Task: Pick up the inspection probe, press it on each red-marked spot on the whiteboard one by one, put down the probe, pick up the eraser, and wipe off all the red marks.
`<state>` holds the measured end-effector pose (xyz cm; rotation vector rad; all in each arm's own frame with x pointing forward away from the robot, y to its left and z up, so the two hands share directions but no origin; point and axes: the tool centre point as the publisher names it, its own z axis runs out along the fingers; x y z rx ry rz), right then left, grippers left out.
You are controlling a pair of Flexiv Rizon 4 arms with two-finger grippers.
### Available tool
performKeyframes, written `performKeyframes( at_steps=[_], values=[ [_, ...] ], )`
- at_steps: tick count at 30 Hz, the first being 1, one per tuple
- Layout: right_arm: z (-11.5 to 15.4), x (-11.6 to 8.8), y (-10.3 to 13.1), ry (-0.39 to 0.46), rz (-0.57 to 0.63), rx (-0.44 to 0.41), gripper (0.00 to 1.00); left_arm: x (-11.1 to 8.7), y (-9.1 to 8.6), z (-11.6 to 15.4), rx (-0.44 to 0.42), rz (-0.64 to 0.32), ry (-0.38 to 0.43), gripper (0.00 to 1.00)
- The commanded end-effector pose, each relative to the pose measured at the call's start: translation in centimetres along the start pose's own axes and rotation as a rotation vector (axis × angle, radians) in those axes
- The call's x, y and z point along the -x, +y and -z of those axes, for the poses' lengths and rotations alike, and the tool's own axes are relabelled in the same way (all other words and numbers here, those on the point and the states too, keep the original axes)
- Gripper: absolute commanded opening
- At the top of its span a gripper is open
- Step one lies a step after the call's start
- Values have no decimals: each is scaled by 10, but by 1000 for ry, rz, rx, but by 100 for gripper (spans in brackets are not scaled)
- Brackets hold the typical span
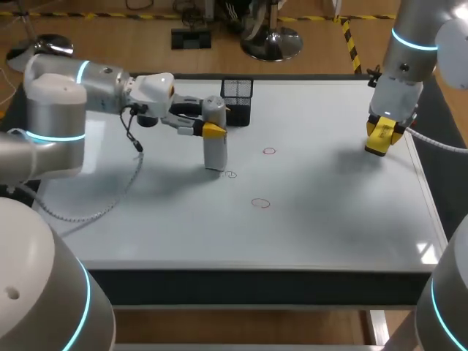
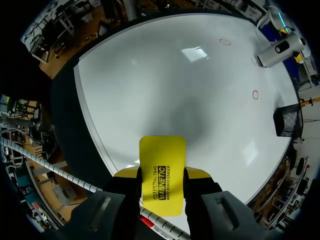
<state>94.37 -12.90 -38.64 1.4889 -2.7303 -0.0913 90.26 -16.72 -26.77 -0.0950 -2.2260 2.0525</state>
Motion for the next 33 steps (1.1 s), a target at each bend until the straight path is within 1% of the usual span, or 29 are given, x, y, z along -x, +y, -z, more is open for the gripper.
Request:
performKeyframes(
  at_steps=[1,6,8,9,20,28,33],
  values=[
    [1,0,-1,3,2,-1,0,-29,-15,25,9,-10,-141,0],
    [1,0,-1,3,2,-1,0,-40,-22,48,5,-3,-211,0],
    [1,0,-1,3,2,-1,0,-46,-24,58,17,-5,-239,0],
    [1,0,-1,3,2,-1,0,-48,-23,62,25,-12,-256,0],
    [1,0,-1,3,2,-1,0,-79,-21,124,10,6,-401,0],
    [1,0,-1,3,2,-1,0,-101,-24,156,4,4,-490,0],
    [1,0,-1,3,2,-1,0,-112,-21,174,6,8,-542,0]
  ],
)
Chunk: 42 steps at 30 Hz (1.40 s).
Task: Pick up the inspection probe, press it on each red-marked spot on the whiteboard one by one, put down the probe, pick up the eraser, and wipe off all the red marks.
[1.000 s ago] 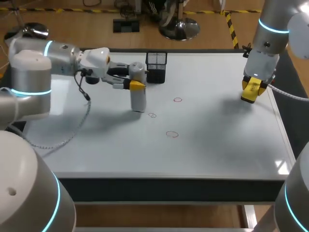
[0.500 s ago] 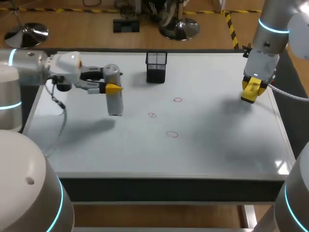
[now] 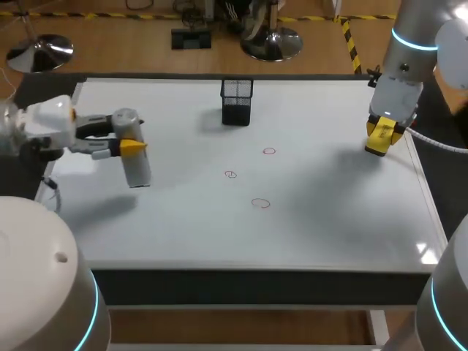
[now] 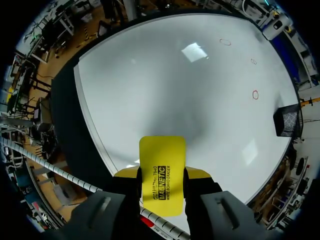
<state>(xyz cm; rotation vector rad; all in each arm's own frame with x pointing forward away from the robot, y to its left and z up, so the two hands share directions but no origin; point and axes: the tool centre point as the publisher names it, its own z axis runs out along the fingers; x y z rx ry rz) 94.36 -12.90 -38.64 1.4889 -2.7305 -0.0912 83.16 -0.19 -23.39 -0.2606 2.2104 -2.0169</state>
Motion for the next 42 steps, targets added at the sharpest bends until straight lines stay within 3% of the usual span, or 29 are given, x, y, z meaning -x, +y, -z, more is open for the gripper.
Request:
performKeyframes(
  at_steps=[1,17,37,42],
  values=[
    [1,0,-1,3,2,-1,0,-14,-2,27,1,6,-207,0],
    [1,0,-1,3,2,-1,0,-18,3,57,-22,22,-291,0],
    [1,0,-1,3,2,-1,0,-18,3,57,-22,22,-291,0],
    [1,13,24,51,62,4,0,-18,3,57,-22,22,-291,0]
  ],
)
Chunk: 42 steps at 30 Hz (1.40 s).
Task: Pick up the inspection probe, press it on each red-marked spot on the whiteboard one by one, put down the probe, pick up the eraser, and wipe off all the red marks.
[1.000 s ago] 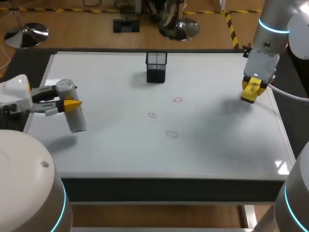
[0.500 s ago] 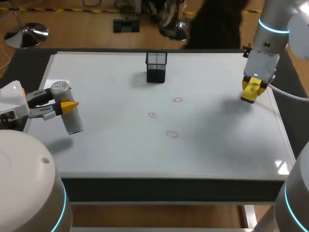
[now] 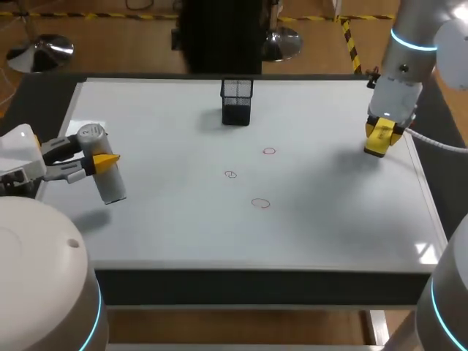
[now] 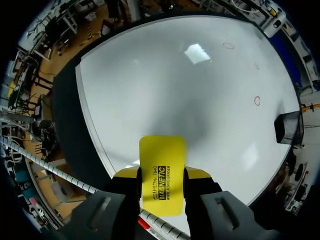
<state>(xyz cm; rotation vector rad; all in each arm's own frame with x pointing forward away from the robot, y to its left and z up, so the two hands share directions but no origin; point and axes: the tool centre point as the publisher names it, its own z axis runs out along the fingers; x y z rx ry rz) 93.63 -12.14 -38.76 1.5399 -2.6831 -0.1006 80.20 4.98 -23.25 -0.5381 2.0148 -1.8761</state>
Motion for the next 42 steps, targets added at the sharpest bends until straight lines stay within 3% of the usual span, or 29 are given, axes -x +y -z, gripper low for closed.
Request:
performKeyframes(
  at_steps=[1,10,23,35,42],
  values=[
    [4,13,18,34,24,-10,0,-1,-1,0,0,0,-2,0],
    [8,65,82,57,160,-21,0,-1,-1,0,0,0,-2,0],
    [0,167,164,88,362,-54,0,-1,-1,0,0,0,-2,0],
    [-21,246,213,70,501,-29,0,-1,-1,0,0,0,-2,0],
    [-32,277,233,88,578,-45,0,-1,-1,0,0,0,-2,0]
  ],
)
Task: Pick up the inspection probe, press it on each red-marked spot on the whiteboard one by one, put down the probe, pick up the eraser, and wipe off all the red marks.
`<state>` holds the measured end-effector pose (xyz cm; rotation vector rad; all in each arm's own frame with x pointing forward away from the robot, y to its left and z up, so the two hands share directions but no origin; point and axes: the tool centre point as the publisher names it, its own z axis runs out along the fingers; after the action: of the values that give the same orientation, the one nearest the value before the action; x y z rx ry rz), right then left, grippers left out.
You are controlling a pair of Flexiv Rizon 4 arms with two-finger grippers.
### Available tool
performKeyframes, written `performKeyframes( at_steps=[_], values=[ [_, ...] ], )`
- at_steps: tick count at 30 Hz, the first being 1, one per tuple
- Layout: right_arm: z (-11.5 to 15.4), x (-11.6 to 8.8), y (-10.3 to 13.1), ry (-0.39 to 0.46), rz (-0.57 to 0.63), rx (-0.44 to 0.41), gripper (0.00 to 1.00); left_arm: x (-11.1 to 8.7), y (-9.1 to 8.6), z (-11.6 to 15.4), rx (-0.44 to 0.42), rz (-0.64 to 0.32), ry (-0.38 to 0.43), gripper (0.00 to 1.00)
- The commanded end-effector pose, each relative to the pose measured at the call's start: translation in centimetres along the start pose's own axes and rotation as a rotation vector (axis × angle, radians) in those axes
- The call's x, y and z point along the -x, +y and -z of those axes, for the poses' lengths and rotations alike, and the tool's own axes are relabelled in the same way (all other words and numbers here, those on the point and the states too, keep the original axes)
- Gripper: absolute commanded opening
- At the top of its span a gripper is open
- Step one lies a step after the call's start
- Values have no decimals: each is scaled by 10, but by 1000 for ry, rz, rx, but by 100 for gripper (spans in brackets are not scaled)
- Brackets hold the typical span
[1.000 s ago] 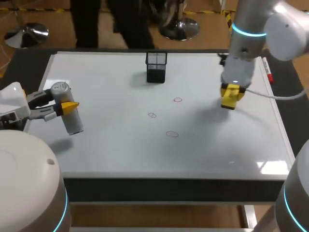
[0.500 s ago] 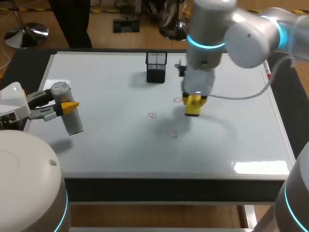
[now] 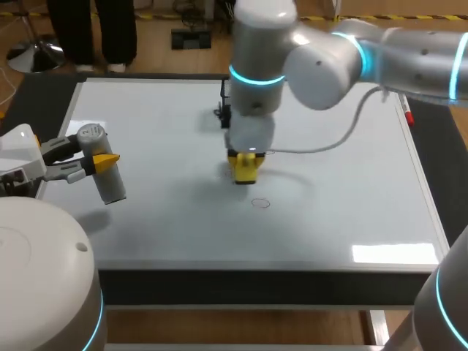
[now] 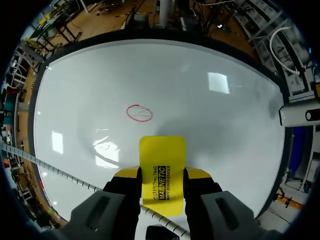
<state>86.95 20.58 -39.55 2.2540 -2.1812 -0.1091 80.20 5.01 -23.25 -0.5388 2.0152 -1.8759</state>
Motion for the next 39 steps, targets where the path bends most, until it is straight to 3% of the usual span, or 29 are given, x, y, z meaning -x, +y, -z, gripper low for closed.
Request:
performKeyframes(
  at_steps=[1,8,17,39],
  values=[
    [-10,33,-5,115,27,0,0,-1,-1,0,0,-1,-2,0],
    [-17,50,-9,103,72,-6,0,-1,-1,0,0,-1,-2,0],
    [-20,53,-13,61,94,-1,0,-1,-1,0,0,-1,-2,0],
    [-30,24,-13,48,26,29,0,-1,-1,0,0,-1,-2,0]
  ],
)
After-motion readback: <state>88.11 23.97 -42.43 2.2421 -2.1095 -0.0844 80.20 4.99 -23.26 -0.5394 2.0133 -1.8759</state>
